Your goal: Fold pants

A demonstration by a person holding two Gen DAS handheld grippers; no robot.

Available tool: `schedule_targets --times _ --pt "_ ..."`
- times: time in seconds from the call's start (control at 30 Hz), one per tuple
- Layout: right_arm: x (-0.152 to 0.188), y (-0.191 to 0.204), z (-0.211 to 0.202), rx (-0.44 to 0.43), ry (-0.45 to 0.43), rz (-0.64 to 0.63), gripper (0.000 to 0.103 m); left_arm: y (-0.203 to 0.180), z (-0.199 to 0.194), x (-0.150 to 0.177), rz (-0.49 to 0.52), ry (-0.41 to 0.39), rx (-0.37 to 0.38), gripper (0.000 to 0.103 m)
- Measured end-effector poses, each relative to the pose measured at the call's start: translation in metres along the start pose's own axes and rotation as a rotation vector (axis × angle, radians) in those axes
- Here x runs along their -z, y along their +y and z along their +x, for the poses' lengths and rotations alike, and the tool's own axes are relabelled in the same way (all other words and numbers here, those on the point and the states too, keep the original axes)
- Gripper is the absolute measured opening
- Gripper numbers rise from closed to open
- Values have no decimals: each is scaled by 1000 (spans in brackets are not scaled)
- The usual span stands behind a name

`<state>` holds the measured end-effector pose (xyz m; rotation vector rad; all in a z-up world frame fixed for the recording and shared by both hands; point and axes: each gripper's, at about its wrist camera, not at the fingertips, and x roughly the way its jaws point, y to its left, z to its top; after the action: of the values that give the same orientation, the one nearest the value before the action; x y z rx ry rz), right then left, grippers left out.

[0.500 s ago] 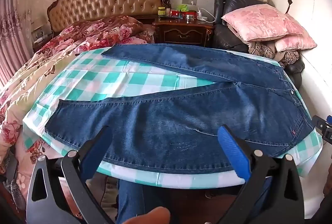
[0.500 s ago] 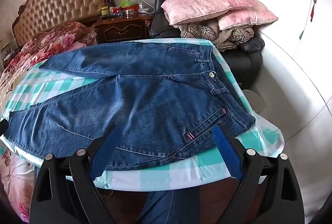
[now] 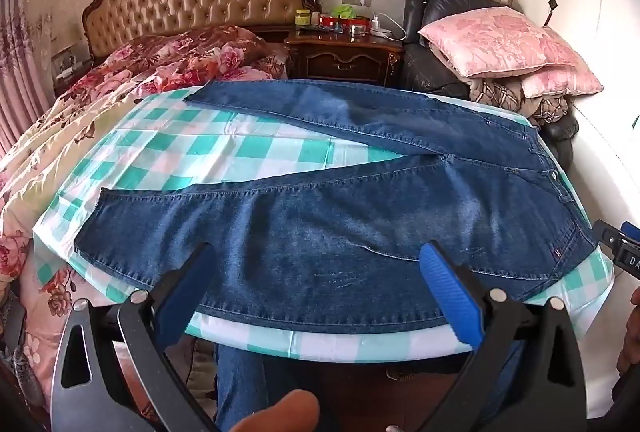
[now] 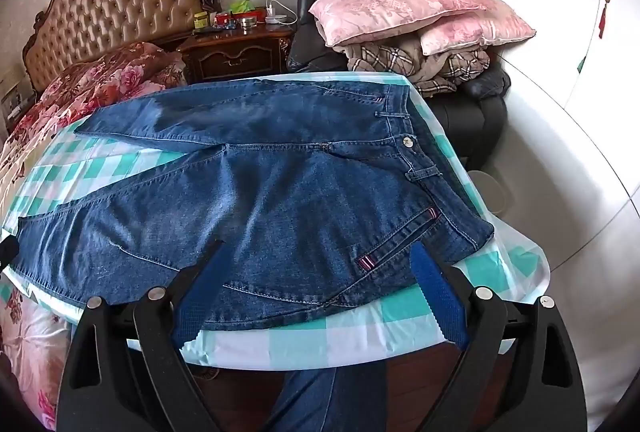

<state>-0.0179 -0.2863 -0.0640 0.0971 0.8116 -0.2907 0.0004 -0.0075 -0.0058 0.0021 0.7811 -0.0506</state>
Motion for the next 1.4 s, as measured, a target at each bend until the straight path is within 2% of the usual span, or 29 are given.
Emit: schedule_targets --times 1.4 --pt "-1 -3 7 -7 12 6 88 5 3 -2 -5 1 -8 101"
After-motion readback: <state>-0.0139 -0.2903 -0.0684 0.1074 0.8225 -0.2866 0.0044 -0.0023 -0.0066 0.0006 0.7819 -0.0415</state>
